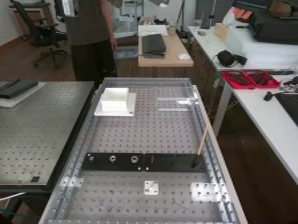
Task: Grab the smaller nut and place it in the white container
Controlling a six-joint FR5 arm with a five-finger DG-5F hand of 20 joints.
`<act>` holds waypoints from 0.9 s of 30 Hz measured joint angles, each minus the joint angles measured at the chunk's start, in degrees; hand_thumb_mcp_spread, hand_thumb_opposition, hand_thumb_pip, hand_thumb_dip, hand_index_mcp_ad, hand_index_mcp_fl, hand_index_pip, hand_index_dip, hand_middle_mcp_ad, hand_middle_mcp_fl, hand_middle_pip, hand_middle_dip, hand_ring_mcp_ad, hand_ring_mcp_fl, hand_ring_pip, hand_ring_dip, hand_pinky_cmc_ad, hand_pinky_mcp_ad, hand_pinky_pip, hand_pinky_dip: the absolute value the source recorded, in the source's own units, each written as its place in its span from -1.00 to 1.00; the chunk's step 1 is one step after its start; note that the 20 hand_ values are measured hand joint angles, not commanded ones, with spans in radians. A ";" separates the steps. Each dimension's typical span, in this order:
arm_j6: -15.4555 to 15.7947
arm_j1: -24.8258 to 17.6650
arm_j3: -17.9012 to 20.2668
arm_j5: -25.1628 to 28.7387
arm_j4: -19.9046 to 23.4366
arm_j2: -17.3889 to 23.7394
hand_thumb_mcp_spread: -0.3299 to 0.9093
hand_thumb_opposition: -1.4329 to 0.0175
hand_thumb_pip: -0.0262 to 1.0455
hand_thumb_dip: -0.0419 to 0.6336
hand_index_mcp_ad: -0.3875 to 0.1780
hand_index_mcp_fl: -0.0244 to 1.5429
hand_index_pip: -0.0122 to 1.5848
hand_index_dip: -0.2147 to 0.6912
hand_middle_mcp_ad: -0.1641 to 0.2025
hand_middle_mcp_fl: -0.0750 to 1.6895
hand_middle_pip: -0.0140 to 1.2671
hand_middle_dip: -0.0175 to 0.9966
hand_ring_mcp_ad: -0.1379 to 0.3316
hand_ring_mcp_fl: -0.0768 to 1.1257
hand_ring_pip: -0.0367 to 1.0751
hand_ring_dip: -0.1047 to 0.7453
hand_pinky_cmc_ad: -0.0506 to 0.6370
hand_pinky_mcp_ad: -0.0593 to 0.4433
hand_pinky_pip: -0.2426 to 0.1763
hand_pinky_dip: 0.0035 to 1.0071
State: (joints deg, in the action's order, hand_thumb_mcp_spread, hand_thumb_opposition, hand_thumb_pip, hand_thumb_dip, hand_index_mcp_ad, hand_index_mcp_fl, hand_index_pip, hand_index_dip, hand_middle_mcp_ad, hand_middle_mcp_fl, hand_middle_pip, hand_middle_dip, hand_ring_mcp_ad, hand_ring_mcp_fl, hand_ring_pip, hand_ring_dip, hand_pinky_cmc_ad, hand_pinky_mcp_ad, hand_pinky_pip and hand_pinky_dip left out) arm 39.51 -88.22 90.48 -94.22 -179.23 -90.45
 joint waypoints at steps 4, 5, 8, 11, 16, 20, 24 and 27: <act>-0.03 0.11 -0.05 -0.13 0.04 -0.11 0.00 0.08 -0.40 -0.77 0.24 -0.92 -0.90 -0.38 0.21 -0.80 -0.78 -0.62 0.24 -0.87 -0.76 -0.56 0.20 0.49 -0.13 -0.18; -0.07 0.12 -0.04 -0.15 0.08 -0.11 0.00 0.08 -0.40 -0.77 0.24 -0.92 -0.89 -0.38 0.23 -0.80 -0.78 -0.62 0.24 -0.87 -0.76 -0.56 0.21 0.47 -0.13 -0.18; -0.06 0.12 0.06 -0.16 0.21 -0.10 0.00 0.06 -0.40 -0.77 0.24 -0.92 -0.89 -0.38 0.21 -0.80 -0.78 -0.62 0.23 -0.87 -0.76 -0.56 0.25 0.49 -0.14 -0.18; 0.09 0.10 0.26 0.02 0.28 -0.02 0.01 0.06 -0.40 -0.77 0.24 -0.92 -0.89 -0.37 0.23 -0.80 -0.78 -0.62 0.23 -0.86 -0.75 -0.56 0.26 0.47 -0.20 -0.18; 0.02 0.14 0.77 0.20 0.73 0.23 0.00 0.06 -0.40 -0.77 0.24 -0.92 -0.89 -0.36 0.23 -0.80 -0.78 -0.62 0.26 -0.86 -0.75 -0.56 0.26 0.49 -0.20 -0.17; 0.34 0.19 1.19 0.36 1.11 0.44 0.00 0.06 -0.38 -0.76 0.24 -0.92 -0.89 -0.36 0.23 -0.80 -0.78 -0.62 0.26 -0.86 -0.75 -0.56 0.25 0.47 -0.20 -0.17; 0.10 0.29 1.76 0.53 1.31 0.62 0.00 0.06 -0.38 -0.76 0.24 -0.92 -0.89 -0.36 0.23 -0.80 -0.78 -0.62 0.26 -0.86 -0.75 -0.56 0.25 0.49 -0.20 -0.15; -0.24 0.41 2.45 0.69 1.51 0.87 0.01 0.06 -0.38 -0.76 0.24 -0.92 -0.89 -0.36 0.23 -0.80 -0.78 -0.62 0.24 -0.86 -0.75 -0.56 0.29 0.49 -0.20 -0.15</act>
State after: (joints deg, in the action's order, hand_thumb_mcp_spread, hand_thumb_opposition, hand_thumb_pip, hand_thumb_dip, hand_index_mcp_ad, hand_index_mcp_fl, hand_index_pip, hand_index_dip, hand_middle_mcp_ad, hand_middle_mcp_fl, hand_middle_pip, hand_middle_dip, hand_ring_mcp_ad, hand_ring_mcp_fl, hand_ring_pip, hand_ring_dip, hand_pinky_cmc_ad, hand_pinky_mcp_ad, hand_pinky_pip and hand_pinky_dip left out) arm 39.27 -87.81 92.94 -93.53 -177.72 -89.58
